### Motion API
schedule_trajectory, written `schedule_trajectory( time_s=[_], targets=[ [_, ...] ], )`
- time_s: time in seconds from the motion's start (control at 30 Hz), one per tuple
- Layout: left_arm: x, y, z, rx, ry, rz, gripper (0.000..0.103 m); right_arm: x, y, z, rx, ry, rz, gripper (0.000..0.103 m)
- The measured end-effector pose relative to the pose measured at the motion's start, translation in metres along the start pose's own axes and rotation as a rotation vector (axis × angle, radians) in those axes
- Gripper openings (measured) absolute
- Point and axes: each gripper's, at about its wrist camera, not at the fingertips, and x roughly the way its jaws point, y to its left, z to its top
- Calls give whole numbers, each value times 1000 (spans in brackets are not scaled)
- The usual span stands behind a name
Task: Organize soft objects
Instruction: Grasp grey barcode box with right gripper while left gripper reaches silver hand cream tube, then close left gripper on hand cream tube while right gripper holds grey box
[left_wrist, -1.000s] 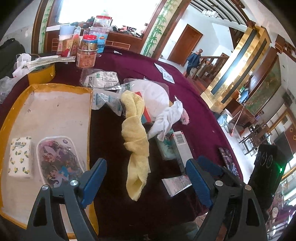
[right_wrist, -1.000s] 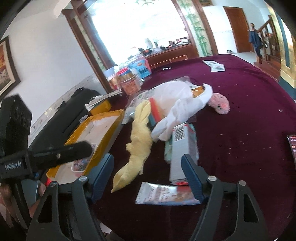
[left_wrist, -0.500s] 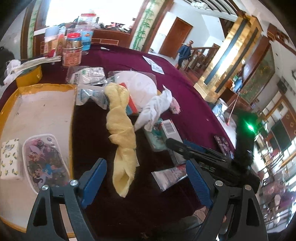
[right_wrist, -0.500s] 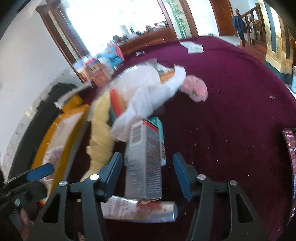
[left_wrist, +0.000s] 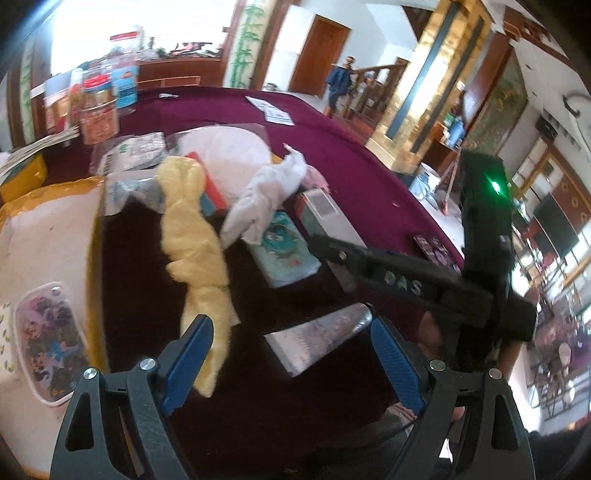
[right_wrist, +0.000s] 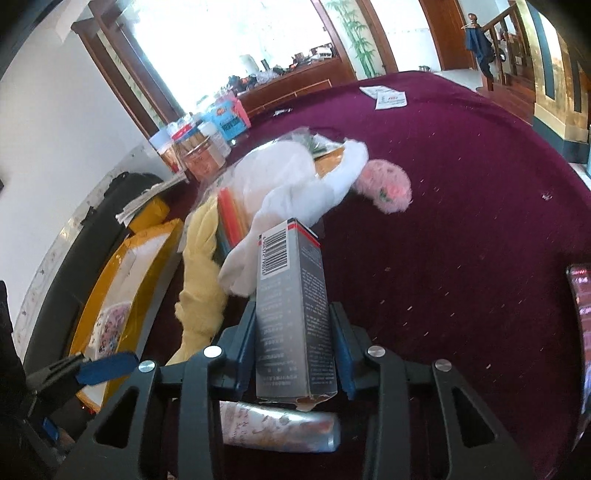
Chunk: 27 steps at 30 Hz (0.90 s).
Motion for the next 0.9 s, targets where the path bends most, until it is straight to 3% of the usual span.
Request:
schedule_trajectory(
  time_s=[0.4, 0.53, 0.73, 0.8, 0.9],
  targets=[
    [47, -31, 4, 163, 133, -41, 90, 4, -34, 9, 50, 1, -55, 36],
    [65, -39, 0, 210, 190, -29, 90, 1, -39, 8, 70, -7, -35, 36],
    [72, -52, -4, 301, 203, 3, 89, -1, -39, 7, 78, -17, -12, 36],
    [73, -55, -6, 325, 197, 23, 88, -3, -41, 6, 83, -26, -8, 36],
    [69, -55, -7, 345, 176, 61, 72, -3, -43, 6, 95, -31, 4, 36]
  ],
)
